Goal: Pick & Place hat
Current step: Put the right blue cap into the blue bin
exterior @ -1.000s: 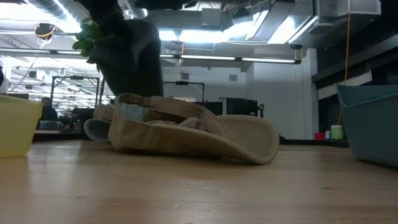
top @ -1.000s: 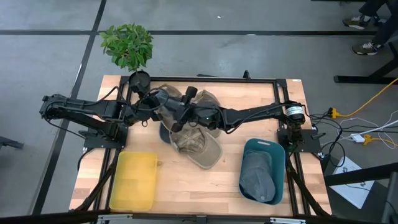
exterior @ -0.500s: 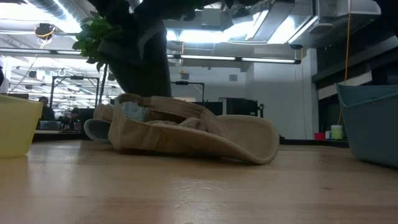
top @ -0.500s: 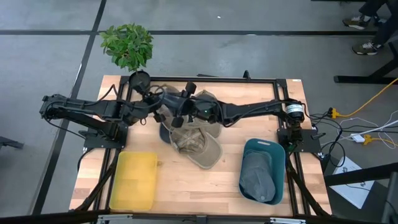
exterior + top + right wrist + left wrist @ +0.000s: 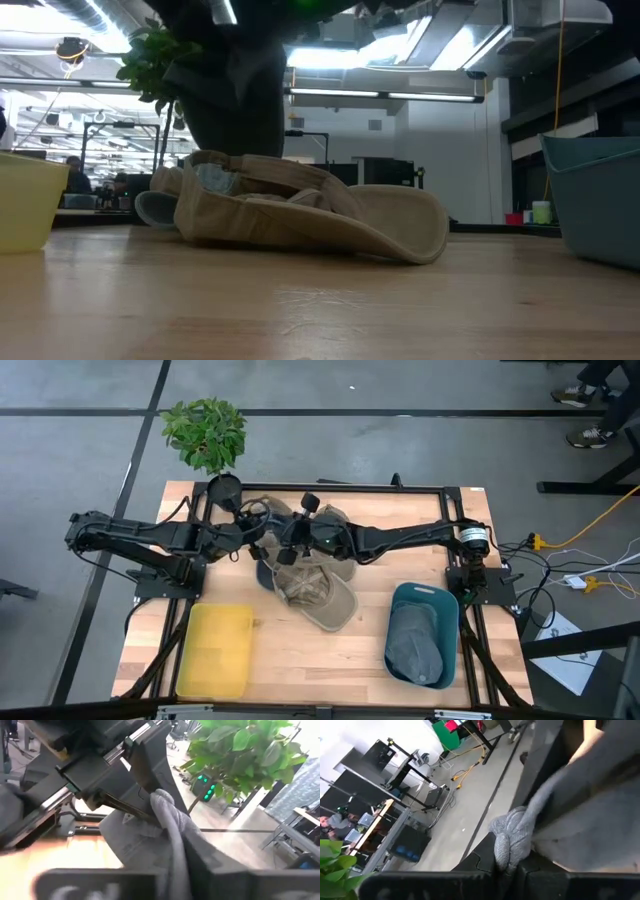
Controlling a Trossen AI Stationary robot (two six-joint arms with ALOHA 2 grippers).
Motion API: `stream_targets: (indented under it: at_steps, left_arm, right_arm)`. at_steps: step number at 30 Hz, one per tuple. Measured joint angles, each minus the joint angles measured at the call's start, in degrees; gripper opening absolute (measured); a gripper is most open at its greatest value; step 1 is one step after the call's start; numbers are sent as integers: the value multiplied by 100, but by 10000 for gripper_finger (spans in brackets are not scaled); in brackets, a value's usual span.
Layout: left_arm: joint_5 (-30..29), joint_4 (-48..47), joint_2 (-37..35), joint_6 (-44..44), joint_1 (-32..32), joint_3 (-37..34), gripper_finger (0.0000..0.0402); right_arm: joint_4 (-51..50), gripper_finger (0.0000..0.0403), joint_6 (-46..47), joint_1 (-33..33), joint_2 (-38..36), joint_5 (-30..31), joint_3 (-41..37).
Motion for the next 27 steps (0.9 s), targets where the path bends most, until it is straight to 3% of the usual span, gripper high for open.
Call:
stream_targets:
  at_steps: [10,17,27]
  left_arm:
    - [449,-788,-404,-420,0,-2,64]
    - [1657,-1293,-908,-1025,-29,-4,102]
    - [2654,-173,-1889,-1299,-571,-948,87]
  right_arm:
    - [-403,11,82,-12,-29,109,2]
    - [-1200,14,98,-3,-336,108,0]
    - [-2877,11,355,24,-1036,-775,-141]
